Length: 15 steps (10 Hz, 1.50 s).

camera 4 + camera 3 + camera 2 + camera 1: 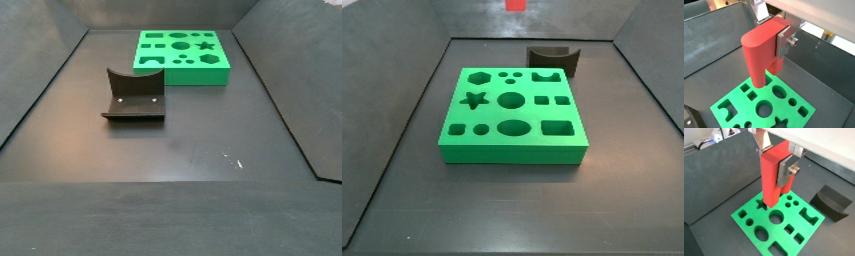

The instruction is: Insert the square-circle object.

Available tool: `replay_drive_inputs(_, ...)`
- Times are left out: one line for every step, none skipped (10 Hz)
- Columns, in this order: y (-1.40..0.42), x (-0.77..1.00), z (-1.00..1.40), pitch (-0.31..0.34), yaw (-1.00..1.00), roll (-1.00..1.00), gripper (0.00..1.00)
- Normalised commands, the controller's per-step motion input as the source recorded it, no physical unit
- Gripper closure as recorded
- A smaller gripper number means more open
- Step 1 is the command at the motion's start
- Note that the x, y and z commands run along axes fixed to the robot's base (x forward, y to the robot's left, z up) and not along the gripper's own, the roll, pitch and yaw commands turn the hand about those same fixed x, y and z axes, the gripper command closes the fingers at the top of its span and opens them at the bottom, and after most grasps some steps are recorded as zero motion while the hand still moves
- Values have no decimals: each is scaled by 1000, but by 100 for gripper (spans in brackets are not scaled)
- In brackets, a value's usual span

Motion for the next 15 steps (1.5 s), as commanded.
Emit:
replay_drive_inputs(-706, -94, -989, -139, -583, 130, 100)
replay_drive_inputs(-703, -100, -986, -139, -583, 127, 100)
replay_drive_inputs(-646, -109, -966, -136, -631, 116, 100)
replay_drive_inputs(-497, -94, -914, -71, -737, 89, 100)
replay_drive_inputs(-266, 0, -709, 4, -889, 61, 100)
replay_drive_inputs(0, -134, -457, 0, -997, 57, 100)
replay_drive_inputs(0, -180, -420, 0, -989, 41, 100)
replay_drive_inputs(14, -226, -380, -1, -949, 26, 100)
replay_drive_inputs(0, -223, -380, -3, -971, 30, 100)
replay_drive_inputs(0, -217, -371, 0, -977, 31, 100)
replay_drive_inputs(0, -229, -269, 0, -951, 60, 100)
replay_drive_inputs(0, -351, -249, 0, -871, 69, 100)
replay_drive_inputs(11, -400, -283, 0, -834, 66, 100)
replay_drive_inputs(23, -271, -197, 0, -857, 57, 100)
replay_drive_inputs(34, -220, -191, 0, -857, 39, 100)
